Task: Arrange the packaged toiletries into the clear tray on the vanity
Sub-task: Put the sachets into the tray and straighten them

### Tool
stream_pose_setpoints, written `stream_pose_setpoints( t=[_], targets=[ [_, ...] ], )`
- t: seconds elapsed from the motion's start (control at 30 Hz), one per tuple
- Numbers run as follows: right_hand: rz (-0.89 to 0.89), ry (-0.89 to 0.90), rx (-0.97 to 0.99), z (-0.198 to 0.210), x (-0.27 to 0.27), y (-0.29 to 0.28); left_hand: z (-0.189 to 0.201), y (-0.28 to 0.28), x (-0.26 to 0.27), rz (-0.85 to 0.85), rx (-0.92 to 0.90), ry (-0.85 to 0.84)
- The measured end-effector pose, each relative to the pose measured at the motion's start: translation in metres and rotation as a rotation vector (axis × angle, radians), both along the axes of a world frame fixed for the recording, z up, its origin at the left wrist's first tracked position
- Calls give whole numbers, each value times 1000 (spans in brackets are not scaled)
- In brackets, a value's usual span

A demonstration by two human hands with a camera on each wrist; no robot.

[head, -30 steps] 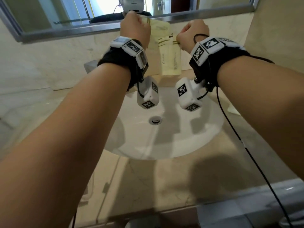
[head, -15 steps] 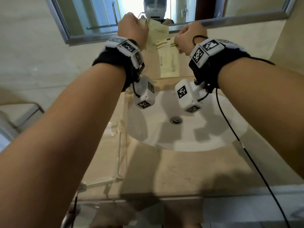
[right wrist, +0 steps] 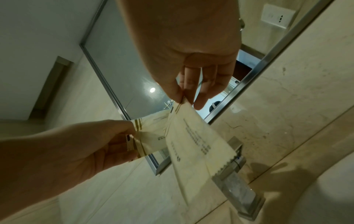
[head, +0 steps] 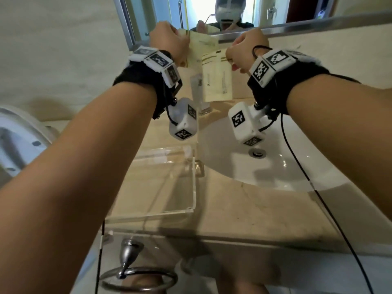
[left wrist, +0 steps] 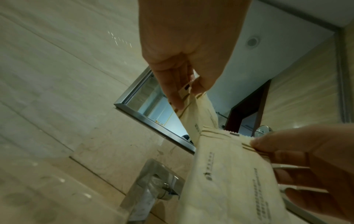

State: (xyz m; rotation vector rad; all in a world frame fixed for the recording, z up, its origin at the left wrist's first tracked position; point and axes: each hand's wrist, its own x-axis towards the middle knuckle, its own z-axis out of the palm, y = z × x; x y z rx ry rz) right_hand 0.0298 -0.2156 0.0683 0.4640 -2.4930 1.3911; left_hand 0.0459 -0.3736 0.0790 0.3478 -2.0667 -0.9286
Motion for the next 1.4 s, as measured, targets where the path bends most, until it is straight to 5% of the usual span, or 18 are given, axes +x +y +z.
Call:
stream_pose_setpoints(
  t=[0.8, 1.27, 1.4],
  targets=[
    [275, -204, 135, -28, 58, -84, -15, -93, 100, 35, 96, -245],
    [527, -375, 263, -65, 97, -62, -44, -84, 156, -95, -227, -593],
    [548, -327, 289, -70, 101, -57, -46, -78, 177, -263, -396, -636]
  ],
)
